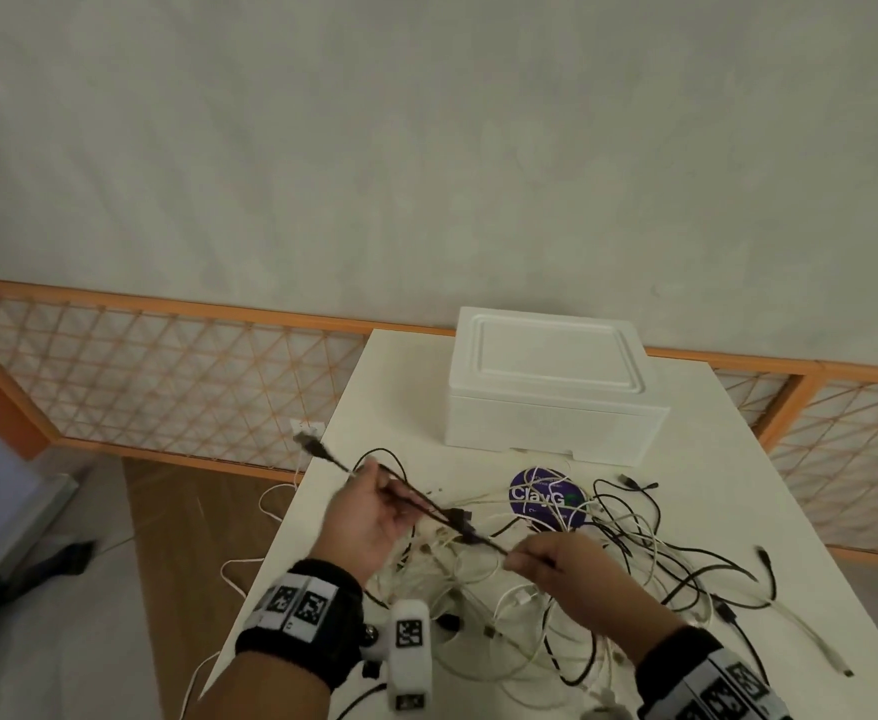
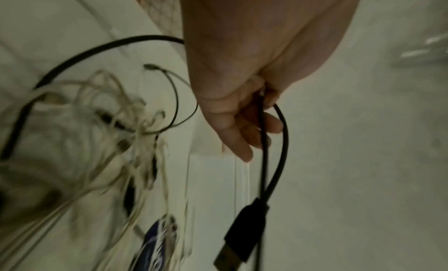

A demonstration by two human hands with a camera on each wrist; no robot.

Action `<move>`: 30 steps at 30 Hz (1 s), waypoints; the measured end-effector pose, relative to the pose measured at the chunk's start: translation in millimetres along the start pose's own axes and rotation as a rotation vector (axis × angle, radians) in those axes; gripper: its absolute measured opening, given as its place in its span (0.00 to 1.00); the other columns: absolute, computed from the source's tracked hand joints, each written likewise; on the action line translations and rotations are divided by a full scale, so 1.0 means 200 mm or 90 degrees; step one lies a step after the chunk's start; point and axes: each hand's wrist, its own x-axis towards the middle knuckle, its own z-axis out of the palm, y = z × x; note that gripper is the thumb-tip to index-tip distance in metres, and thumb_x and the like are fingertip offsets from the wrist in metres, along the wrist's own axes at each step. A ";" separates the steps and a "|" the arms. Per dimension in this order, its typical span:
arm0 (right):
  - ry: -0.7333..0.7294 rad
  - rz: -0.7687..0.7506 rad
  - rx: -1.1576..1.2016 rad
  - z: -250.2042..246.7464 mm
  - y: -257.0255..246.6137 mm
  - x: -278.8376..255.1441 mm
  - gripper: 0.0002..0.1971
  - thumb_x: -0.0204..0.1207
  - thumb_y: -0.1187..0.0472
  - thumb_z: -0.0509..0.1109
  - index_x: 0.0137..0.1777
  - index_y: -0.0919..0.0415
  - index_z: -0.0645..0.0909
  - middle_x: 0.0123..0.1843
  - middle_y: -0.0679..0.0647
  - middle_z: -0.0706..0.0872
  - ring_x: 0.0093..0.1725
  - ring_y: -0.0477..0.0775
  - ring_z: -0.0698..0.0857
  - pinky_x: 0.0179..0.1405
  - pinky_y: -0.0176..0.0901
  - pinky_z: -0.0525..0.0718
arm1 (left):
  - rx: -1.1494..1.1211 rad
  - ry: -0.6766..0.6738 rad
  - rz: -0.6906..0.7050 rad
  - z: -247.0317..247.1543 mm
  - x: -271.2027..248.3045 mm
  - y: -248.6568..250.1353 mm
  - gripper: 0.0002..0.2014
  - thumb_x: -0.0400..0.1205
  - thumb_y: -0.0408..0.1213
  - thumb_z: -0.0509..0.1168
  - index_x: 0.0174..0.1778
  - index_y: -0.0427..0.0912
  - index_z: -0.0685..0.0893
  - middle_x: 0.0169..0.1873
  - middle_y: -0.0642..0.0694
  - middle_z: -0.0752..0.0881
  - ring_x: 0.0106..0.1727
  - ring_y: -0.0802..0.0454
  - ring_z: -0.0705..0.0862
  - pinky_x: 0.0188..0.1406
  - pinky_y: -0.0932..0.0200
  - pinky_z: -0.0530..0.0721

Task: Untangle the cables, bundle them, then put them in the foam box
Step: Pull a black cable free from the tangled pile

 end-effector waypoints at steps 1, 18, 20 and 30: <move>-0.001 0.016 -0.002 -0.01 0.05 -0.02 0.07 0.80 0.50 0.66 0.44 0.47 0.85 0.28 0.37 0.82 0.31 0.33 0.79 0.34 0.26 0.74 | -0.017 0.027 0.014 -0.03 0.02 0.05 0.21 0.88 0.46 0.54 0.31 0.40 0.71 0.20 0.44 0.75 0.26 0.45 0.80 0.29 0.49 0.88; 0.137 -0.017 0.219 -0.12 -0.16 0.06 0.16 0.67 0.69 0.74 0.46 0.49 0.76 0.23 0.45 0.79 0.26 0.44 0.75 0.30 0.39 0.73 | 0.670 -0.432 -0.041 0.18 -0.19 -0.14 0.14 0.83 0.47 0.64 0.45 0.41 0.87 0.31 0.50 0.85 0.20 0.59 0.65 0.19 0.66 0.65; 0.084 -0.019 0.265 -0.12 -0.13 0.04 0.12 0.70 0.68 0.74 0.46 0.52 0.77 0.28 0.49 0.79 0.28 0.46 0.74 0.30 0.37 0.72 | 0.710 -0.405 -0.010 0.19 -0.19 -0.10 0.13 0.84 0.43 0.63 0.36 0.42 0.85 0.26 0.50 0.79 0.20 0.59 0.66 0.20 0.66 0.63; 0.108 0.080 0.124 -0.03 0.18 -0.04 0.09 0.77 0.63 0.70 0.36 0.51 0.83 0.30 0.45 0.85 0.30 0.37 0.80 0.38 0.35 0.79 | 0.331 -0.124 0.192 0.14 -0.09 0.07 0.10 0.80 0.35 0.68 0.33 0.39 0.84 0.24 0.46 0.78 0.16 0.58 0.62 0.15 0.66 0.59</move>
